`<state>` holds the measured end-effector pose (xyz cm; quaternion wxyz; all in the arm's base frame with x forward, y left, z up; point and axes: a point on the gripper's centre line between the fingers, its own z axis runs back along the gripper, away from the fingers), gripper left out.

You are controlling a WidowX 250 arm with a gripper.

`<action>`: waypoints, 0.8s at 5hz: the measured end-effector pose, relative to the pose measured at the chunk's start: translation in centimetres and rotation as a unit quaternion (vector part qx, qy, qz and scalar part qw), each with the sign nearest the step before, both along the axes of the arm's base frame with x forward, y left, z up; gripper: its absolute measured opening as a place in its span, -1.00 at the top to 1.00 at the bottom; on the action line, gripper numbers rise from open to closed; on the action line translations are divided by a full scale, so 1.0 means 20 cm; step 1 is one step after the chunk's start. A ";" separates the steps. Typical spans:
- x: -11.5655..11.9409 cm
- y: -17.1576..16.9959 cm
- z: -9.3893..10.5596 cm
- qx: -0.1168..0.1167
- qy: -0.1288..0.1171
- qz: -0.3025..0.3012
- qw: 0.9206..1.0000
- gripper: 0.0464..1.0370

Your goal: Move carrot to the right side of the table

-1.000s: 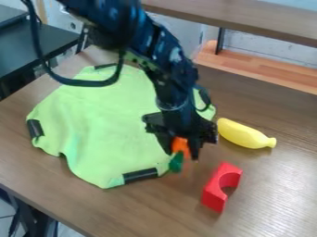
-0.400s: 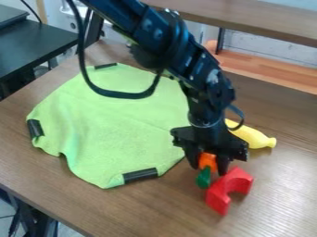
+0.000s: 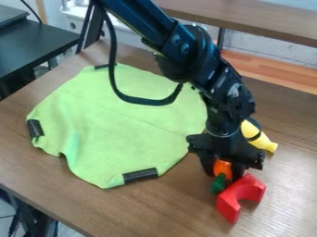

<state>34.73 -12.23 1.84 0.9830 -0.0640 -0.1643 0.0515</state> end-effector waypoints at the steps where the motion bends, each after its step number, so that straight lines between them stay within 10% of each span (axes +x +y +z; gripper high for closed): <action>1: -0.01 0.00 0.00 -0.002 0.005 0.004 1.000 -0.82; 2: -0.02 0.04 0.01 -0.021 0.021 0.013 0.999 -0.93; 4: -0.09 0.15 0.43 -0.094 -0.046 0.009 0.995 -0.92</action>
